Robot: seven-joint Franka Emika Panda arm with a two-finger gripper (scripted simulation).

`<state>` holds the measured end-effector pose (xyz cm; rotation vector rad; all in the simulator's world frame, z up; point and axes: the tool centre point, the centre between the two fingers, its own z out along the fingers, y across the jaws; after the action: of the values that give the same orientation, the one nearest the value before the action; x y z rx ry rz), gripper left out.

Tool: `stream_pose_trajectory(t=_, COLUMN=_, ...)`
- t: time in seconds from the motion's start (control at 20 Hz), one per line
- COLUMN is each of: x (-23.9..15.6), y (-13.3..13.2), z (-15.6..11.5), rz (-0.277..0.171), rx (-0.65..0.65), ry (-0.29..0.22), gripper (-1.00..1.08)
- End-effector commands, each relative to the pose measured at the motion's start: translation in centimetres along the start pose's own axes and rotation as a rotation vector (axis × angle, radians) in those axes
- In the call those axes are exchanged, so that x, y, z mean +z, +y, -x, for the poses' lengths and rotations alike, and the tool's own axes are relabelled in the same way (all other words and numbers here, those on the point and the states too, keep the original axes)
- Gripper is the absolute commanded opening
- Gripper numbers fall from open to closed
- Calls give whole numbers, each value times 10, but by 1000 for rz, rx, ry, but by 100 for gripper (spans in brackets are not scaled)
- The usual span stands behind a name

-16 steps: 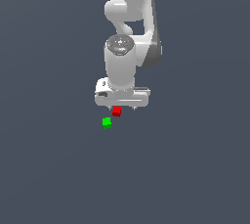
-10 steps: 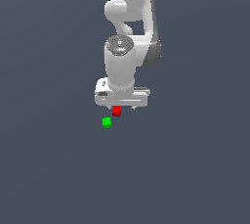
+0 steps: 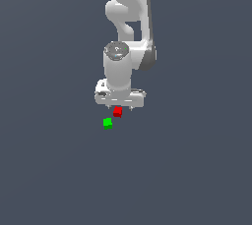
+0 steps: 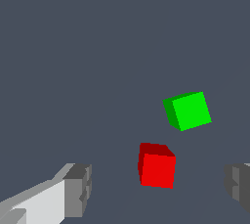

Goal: Stack the red cube on top of the green cube.

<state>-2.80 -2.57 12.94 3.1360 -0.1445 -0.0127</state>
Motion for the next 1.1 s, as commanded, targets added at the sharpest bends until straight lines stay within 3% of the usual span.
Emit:
stream_pose_trajectory(t=0.0, x=13, y=6, z=11, rz=0, rx=25, ry=1, gripper=100)
stream_pose_trajectory(t=0.5, x=53, y=21, z=41, rz=-2, rx=99, ry=7, gripper=100)
stream_pose_trajectory(t=1.05, x=64, y=22, z=45, rz=-2, rx=108, ry=7, gripper=100)
